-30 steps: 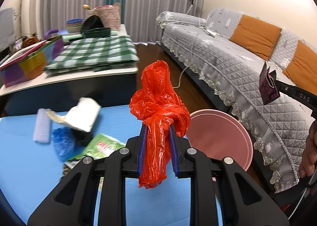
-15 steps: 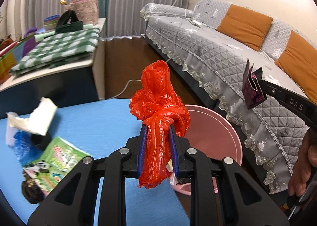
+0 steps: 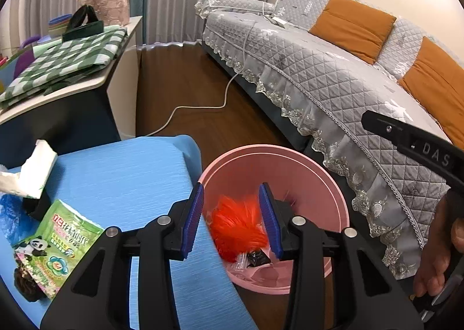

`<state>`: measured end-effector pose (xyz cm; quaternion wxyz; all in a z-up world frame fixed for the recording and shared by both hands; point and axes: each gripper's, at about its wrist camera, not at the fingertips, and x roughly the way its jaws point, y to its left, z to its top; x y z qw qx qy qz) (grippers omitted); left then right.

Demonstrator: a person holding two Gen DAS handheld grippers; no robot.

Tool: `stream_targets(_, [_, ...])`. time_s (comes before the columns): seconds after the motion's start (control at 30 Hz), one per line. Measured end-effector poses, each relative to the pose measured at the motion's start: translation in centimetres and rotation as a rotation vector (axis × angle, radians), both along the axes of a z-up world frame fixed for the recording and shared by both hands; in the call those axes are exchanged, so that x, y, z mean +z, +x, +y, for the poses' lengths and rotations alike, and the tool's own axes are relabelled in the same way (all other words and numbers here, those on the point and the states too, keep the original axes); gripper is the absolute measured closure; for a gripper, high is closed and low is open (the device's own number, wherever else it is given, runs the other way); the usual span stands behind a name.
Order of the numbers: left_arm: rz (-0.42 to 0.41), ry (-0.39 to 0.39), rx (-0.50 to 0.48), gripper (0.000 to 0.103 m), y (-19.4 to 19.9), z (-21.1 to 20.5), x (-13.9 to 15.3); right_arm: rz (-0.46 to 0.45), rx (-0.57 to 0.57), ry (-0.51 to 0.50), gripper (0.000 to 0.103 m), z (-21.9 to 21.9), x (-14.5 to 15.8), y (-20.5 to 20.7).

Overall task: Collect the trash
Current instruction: 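Open both grippers to drop the red bag and patterned packet into the bin, then move both open grippers back over the table toward the white items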

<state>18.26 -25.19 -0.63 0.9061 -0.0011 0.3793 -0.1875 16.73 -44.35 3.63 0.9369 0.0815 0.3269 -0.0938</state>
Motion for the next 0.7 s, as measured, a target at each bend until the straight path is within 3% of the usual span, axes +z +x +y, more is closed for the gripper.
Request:
stream_targets(0.43, [-0.047,-0.007,0.052,0.063,-3.3,5.6,2.8,-0.062,0.004,0.012,0.049,1.9,2.5,-0.9])
stream_targets(0.7, [-0.108,-0.033,0.104,0.064,-6.3,10.8,5.3,-0.140,0.064,0.001,0.049,6.1,5.2,-2.3])
